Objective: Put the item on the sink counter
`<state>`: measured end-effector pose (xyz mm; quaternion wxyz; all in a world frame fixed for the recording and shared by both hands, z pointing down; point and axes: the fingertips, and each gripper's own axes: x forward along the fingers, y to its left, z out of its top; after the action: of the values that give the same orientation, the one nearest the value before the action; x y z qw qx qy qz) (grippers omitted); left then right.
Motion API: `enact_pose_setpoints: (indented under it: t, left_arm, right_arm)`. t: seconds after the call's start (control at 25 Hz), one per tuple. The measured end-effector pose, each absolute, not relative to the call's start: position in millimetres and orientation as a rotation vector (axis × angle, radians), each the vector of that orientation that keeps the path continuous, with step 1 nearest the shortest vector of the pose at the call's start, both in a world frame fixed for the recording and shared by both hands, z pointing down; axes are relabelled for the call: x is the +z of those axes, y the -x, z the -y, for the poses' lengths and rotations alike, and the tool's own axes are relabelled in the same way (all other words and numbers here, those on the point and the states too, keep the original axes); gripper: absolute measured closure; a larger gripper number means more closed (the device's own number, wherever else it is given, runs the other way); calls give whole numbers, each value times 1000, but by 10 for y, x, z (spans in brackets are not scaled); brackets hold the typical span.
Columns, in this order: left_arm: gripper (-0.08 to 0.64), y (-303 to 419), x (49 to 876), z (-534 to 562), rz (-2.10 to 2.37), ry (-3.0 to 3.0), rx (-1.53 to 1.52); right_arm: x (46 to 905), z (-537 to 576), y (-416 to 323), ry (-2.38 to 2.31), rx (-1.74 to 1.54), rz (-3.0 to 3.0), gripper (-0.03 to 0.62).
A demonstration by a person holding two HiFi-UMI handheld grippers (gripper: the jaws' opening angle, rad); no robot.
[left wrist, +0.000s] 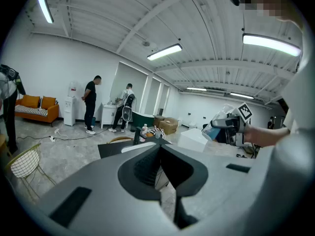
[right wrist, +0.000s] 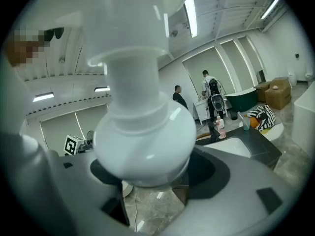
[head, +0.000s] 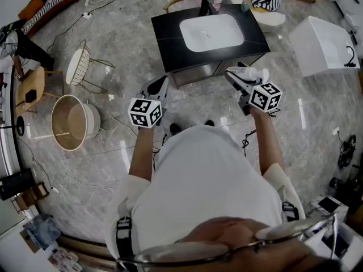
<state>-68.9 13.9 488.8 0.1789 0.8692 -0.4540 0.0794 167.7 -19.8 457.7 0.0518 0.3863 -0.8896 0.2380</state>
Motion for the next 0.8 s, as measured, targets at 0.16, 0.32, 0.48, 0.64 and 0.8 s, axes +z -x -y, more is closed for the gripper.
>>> enact_pose_setpoints:
  t: [0.16,0.32,0.48,0.64,0.8]
  left_arm:
    - [555,704,4901,-137,1285,-2458,222]
    - [555,717,4893,-140,1284,-2460,220]
    - [557,724,4894,-146,1281,-2463,220]
    - [555,765,4913,-137,1273,-2464,221]
    - [555,820,4930,-173,1263,-2461,219]
  right_arm:
    - [4582,195,-1653,-1173,724,2708,236]
    - [4567,187,-1637,-1176,722,2708,236]
    - [4568,177,-1632,-1184,725,2706,236]
    - [4556,177,-1599,-1195,718,2701,238]
    - [4535,137,-1548,-1203,715,2698,238]
